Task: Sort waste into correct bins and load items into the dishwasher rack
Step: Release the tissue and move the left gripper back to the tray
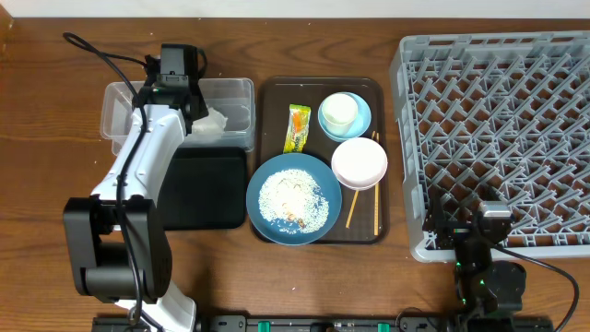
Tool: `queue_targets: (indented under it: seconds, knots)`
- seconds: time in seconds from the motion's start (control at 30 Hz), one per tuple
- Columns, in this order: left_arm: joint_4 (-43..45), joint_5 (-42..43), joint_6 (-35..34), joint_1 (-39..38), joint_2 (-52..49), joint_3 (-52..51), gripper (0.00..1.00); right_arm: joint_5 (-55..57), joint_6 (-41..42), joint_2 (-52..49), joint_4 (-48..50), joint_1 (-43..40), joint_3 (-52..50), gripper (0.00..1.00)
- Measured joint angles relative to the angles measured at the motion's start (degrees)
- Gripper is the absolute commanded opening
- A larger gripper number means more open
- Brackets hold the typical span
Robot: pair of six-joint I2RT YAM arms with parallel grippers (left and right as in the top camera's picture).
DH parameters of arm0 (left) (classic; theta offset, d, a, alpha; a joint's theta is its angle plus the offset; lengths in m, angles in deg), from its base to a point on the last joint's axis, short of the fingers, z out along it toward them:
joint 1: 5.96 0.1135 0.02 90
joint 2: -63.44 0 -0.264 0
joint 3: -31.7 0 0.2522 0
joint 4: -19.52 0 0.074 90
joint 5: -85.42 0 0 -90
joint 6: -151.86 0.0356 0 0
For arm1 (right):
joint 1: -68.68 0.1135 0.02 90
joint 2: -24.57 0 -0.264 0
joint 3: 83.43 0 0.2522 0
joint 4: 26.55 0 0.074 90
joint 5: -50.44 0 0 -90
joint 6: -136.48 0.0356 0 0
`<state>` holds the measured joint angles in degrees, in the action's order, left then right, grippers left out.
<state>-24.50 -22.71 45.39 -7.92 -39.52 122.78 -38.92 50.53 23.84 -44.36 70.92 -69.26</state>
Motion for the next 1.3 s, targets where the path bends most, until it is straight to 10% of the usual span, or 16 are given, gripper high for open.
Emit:
queue_targets:
  seconds: [0.27,0.7,1.3]
  knots:
    - [-0.1,2.8,0.0,-0.2,1.9,0.0,0.38,0.0,0.0,0.0,0.0,0.0,0.0,0.99]
    - [-3.5,31.9,-0.1,-8.1,15.8,0.3,0.39,0.0,0.0,0.0,0.0,0.0,0.0,0.99]
    - [-6.4,34.3,0.0,-21.5,5.2,0.3,0.39,0.0,0.0,0.0,0.0,0.0,0.0,0.99]
